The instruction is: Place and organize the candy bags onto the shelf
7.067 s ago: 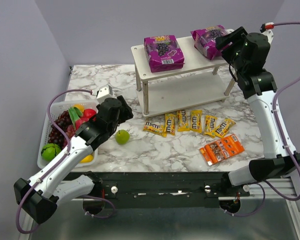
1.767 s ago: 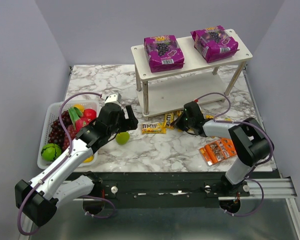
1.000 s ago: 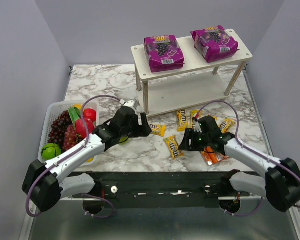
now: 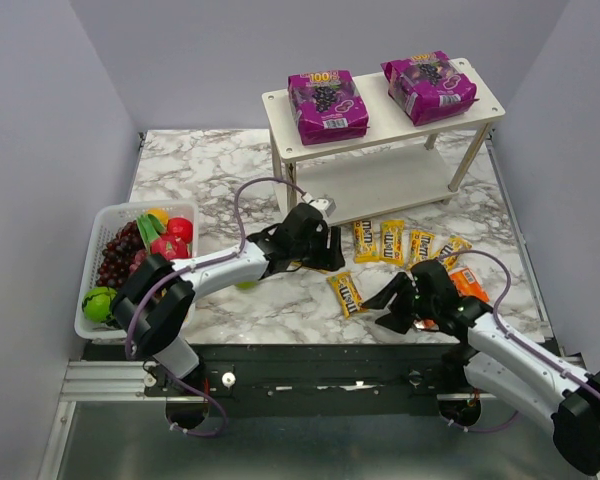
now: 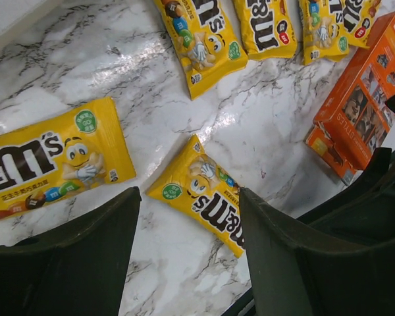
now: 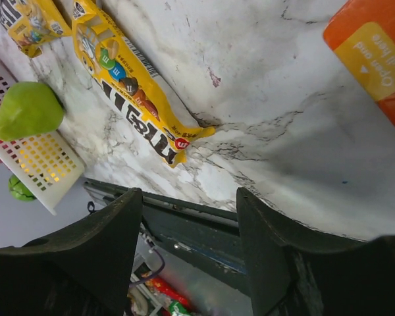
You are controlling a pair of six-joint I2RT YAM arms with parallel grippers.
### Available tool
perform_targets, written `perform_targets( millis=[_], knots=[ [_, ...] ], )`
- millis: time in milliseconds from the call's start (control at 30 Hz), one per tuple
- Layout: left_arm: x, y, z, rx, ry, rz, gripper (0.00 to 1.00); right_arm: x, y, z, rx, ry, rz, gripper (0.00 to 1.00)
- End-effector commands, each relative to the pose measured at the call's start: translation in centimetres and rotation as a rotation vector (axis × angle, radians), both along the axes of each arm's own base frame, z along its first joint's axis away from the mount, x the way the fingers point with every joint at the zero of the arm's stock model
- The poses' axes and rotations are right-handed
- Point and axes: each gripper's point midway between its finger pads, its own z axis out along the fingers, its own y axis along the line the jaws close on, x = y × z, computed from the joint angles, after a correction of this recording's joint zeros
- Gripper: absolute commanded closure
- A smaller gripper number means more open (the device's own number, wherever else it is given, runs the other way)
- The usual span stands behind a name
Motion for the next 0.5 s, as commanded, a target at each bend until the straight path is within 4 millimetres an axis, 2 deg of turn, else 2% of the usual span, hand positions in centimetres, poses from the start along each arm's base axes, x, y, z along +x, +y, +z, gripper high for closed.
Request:
perform_targets(
  millis=[0, 233, 267, 300, 467],
  knots=[
    [-0.5, -2.6, 0.0, -0.066, -0.002, -0.094, 0.30, 1.1, 2.0, 1.8, 0.098, 0.016, -0.030, 0.33],
    [-1.3, -2.7, -2.6, -0.022, 0.035, -0.129, 0.33, 2.5, 3.1, 1.0, 0.069, 0.047, -0.068, 0.34],
    [-1.3, -2.6, -3.0, -0.015, 0.042, -0.127, 0.33, 2.6, 3.2, 0.4, 0.053, 0.060, -0.072, 0.35],
    [-1.1, -2.8, -3.0, -0.022, 0.031, -0.123, 0.34, 2.8, 3.3, 0.3, 0.049, 0.055, -0.076, 0.36],
    [-1.4, -2.0, -5.9, 0.045, 0.072, -0.104, 0.42, 3.9, 3.4, -0.5, -0.018, 0.032, -0.123, 0.46]
  ],
)
